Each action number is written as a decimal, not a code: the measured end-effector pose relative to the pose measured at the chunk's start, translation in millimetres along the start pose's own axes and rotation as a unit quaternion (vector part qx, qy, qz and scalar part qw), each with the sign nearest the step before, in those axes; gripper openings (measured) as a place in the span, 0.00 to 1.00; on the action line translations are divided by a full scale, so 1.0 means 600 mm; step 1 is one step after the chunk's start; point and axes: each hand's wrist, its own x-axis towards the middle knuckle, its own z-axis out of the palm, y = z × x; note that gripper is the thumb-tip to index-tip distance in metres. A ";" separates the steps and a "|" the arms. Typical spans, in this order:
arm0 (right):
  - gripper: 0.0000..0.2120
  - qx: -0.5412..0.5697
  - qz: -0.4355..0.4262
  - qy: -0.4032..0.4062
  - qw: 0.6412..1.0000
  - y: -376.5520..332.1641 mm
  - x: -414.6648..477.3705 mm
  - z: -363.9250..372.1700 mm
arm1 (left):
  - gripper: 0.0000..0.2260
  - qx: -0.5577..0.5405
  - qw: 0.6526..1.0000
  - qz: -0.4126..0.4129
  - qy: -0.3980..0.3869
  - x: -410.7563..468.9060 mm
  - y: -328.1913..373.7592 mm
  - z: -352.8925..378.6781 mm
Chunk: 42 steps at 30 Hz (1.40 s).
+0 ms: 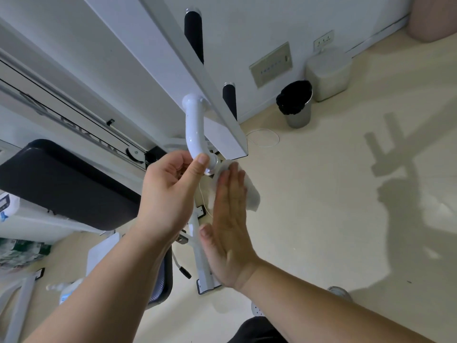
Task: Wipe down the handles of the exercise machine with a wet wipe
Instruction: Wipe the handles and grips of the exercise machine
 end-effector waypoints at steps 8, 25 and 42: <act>0.39 0.010 0.061 0.021 0.998 0.024 -0.006 -0.001 | 0.18 -0.062 0.996 0.028 -0.065 0.033 -0.027 -0.023; 0.50 -0.099 0.086 0.295 0.946 0.005 0.047 0.131 | 0.20 -0.084 0.942 0.162 -0.283 0.125 -0.060 -0.055; 0.44 -0.192 0.157 0.307 0.919 0.069 0.017 0.149 | 0.18 -0.088 0.893 0.258 -0.357 0.168 -0.083 -0.043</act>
